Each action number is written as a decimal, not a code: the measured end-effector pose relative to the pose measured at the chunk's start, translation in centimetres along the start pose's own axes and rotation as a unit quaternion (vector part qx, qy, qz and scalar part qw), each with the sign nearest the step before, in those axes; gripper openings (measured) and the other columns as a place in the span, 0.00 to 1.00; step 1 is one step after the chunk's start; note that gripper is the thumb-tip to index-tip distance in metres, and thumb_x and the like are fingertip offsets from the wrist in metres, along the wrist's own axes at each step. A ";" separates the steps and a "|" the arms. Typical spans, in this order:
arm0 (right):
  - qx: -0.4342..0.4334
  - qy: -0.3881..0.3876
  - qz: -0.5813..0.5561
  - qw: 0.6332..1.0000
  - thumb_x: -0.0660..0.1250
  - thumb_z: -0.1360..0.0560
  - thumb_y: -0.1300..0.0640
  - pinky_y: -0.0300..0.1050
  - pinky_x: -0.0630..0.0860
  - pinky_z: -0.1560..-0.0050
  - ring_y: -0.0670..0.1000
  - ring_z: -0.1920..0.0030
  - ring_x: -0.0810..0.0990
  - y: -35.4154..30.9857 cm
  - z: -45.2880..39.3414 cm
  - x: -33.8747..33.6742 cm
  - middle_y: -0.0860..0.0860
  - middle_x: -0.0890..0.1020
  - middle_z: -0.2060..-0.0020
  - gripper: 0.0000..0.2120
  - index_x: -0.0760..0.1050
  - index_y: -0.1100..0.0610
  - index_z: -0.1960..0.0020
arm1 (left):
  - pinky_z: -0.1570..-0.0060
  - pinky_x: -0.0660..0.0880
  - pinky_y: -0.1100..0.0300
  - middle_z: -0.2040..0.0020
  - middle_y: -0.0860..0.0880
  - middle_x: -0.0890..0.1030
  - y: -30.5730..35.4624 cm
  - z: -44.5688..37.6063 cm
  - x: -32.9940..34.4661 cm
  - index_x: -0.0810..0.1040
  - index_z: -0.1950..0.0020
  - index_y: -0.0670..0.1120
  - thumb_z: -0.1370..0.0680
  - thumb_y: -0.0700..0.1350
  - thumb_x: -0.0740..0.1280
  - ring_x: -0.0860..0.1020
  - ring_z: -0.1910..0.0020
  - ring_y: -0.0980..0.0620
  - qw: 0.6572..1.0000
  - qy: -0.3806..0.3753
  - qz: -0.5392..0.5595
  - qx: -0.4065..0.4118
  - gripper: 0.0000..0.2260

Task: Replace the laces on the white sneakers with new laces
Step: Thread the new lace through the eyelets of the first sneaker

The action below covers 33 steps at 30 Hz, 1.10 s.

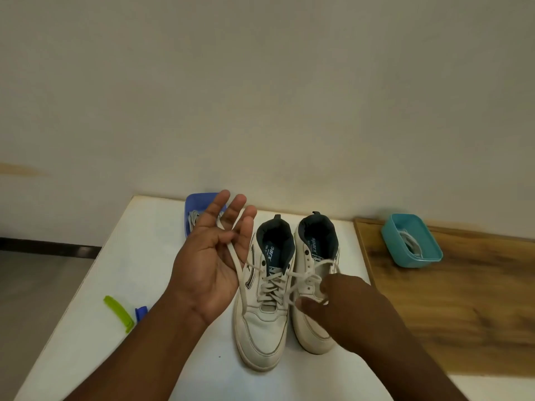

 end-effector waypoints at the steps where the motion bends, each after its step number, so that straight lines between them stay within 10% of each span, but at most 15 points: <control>1: -0.002 -0.008 -0.011 1.000 0.60 0.25 0.27 0.39 0.75 0.56 0.42 0.56 0.77 -0.4 0.2 0.0 0.42 0.77 0.56 0.25 0.76 0.45 0.42 | 0.49 0.82 0.59 0.36 0.45 0.82 -0.1 0.0 0.1 0.76 0.31 0.45 0.19 0.30 0.51 0.82 0.39 0.45 1.000 -0.004 -0.002 -0.003 0.23; 6: -0.113 0.052 -0.208 0.970 0.57 0.30 0.21 0.43 0.80 0.51 0.41 0.57 0.81 -3.5 0.5 -0.4 0.40 0.83 0.53 0.32 0.76 0.40 0.37 | 0.40 0.78 0.54 0.34 0.45 0.80 -1.1 0.3 0.5 0.75 0.30 0.44 0.19 0.29 0.50 0.80 0.36 0.43 0.999 -0.031 -0.037 -0.011 0.24; 12: -0.221 -0.033 -0.450 0.865 0.67 0.19 0.50 0.48 0.81 0.56 0.48 0.60 0.81 -6.4 0.9 1.7 0.44 0.85 0.57 0.03 0.80 0.45 0.47 | 0.39 0.77 0.54 0.34 0.46 0.80 -1.4 0.3 0.5 0.74 0.30 0.45 0.19 0.28 0.49 0.80 0.36 0.44 0.997 -0.030 -0.069 -0.009 0.25; 28: -0.169 0.100 -0.324 0.925 0.67 0.19 0.53 0.33 0.76 0.61 0.42 0.62 0.80 -0.8 -2.2 0.8 0.41 0.82 0.62 0.07 0.80 0.44 0.54 | 0.49 0.82 0.56 0.42 0.39 0.80 0.3 -1.9 -3.0 0.77 0.38 0.39 0.18 0.29 0.57 0.84 0.49 0.46 0.971 0.230 -0.066 0.029 0.13; 31: -0.169 0.118 -0.359 0.911 0.68 0.19 0.57 0.33 0.78 0.58 0.43 0.59 0.82 -1.3 -2.1 1.1 0.40 0.84 0.60 0.08 0.80 0.44 0.52 | 0.45 0.79 0.54 0.41 0.39 0.79 -0.3 -1.6 -3.2 0.73 0.33 0.41 0.17 0.33 0.57 0.81 0.45 0.43 0.956 0.212 -0.190 -0.067 0.14; 33: -0.164 0.153 -0.357 0.907 0.68 0.19 0.56 0.31 0.76 0.60 0.43 0.60 0.81 -1.5 -2.1 1.1 0.38 0.83 0.60 0.08 0.80 0.43 0.51 | 0.38 0.75 0.49 0.36 0.43 0.78 -0.4 -1.3 -3.8 0.68 0.29 0.52 0.16 0.45 0.60 0.79 0.42 0.43 0.851 0.180 -0.479 -0.114 0.15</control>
Point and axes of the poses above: each hand's wrist, its own z-axis away from the middle knuckle, its own x-axis out of the palm, y = z × x, the point moved 1 cm from there along -z, towards the middle knuckle
